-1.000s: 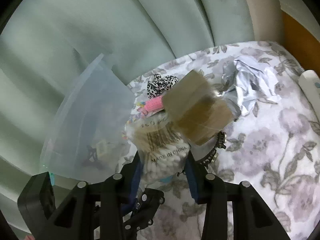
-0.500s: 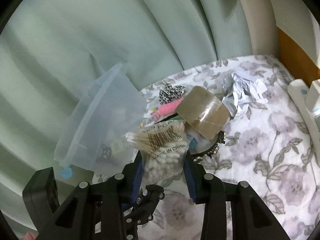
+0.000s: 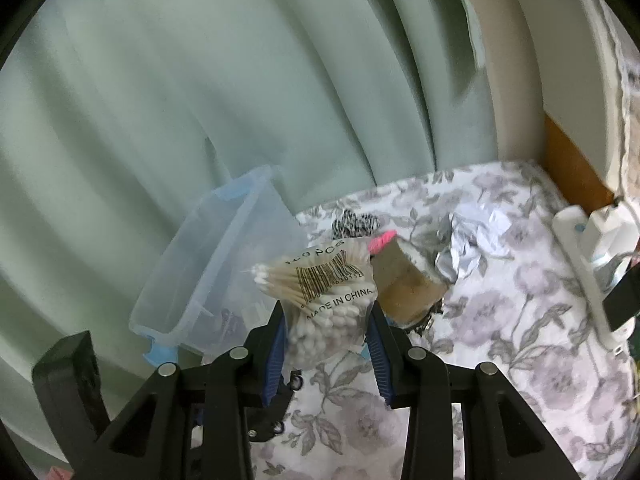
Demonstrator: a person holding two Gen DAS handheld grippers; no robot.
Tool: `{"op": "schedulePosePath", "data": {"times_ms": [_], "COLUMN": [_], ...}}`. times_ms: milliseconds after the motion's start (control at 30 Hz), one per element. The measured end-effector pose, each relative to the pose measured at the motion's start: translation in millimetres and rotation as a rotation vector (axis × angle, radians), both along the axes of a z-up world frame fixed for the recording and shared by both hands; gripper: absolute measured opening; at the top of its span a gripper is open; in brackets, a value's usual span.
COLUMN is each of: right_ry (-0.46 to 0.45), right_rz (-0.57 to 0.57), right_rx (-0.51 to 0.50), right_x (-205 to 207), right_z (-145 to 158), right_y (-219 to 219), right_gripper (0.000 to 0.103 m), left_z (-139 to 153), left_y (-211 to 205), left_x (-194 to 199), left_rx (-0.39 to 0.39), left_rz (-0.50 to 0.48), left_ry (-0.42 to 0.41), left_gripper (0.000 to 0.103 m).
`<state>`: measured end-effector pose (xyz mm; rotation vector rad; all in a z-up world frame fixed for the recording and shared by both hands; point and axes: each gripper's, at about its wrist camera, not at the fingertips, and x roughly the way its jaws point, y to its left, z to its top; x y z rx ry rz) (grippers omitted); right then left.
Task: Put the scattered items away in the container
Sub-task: 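Lift and carry the toy car and swab bag over the clear box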
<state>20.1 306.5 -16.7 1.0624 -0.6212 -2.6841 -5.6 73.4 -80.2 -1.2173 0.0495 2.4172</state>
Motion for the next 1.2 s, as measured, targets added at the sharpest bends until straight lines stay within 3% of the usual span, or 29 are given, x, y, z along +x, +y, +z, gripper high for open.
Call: {"op": "schedulePosePath", "data": {"times_ms": [600, 1200], "right_ry": [0.165, 0.193], "right_rz": [0.049, 0.165], "right_rx": [0.072, 0.134], "right_x": [8, -10], "right_z": [81, 100], "right_y": [-43, -104], "right_gripper": [0.041, 0.041], "left_z": [87, 101], "left_y": [-62, -141], "left_x": [-3, -19], "left_rx": [0.094, 0.162], "left_rz": [0.107, 0.270], "left_ry": [0.231, 0.276], "left_gripper": [0.029, 0.029]}}
